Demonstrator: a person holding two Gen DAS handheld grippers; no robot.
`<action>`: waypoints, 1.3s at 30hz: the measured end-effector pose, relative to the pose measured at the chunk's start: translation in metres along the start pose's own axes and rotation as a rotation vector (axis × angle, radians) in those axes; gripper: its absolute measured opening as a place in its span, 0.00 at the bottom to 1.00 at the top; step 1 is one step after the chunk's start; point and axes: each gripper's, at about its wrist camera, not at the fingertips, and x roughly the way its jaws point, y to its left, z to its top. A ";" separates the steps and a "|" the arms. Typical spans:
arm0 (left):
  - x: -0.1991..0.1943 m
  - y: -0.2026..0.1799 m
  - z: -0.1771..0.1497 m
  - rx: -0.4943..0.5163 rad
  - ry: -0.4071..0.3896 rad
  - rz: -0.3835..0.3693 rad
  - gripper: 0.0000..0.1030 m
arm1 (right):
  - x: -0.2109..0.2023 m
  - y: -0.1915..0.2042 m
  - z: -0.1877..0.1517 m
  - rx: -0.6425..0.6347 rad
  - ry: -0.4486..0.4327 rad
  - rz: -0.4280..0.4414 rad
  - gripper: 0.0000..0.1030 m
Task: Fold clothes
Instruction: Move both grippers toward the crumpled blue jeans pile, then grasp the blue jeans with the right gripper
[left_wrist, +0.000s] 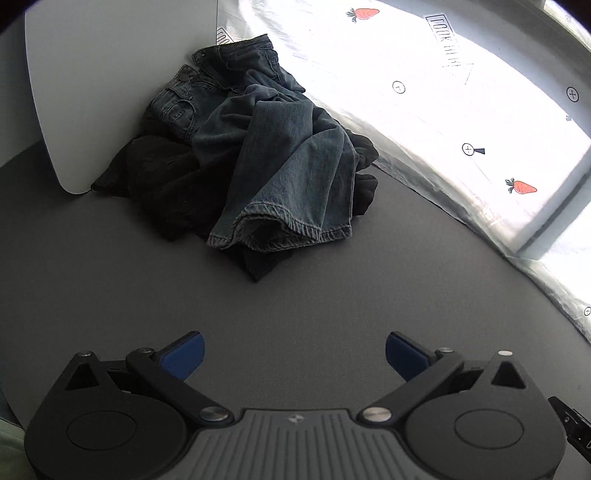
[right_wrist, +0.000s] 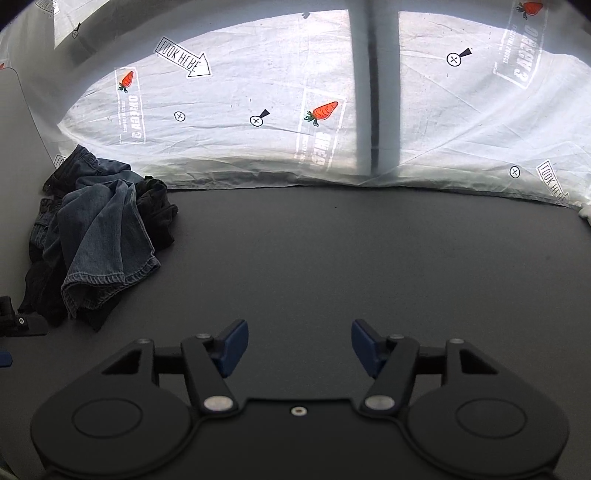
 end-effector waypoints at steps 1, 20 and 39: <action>0.010 0.008 0.010 -0.008 0.003 0.004 0.99 | 0.013 0.011 0.008 -0.007 0.013 0.005 0.49; 0.158 0.092 0.092 -0.086 0.096 0.066 0.89 | 0.201 0.207 0.099 -0.019 0.132 0.456 0.49; 0.080 0.064 0.065 -0.082 0.008 0.095 0.89 | 0.136 0.162 0.087 -0.270 -0.154 0.227 0.04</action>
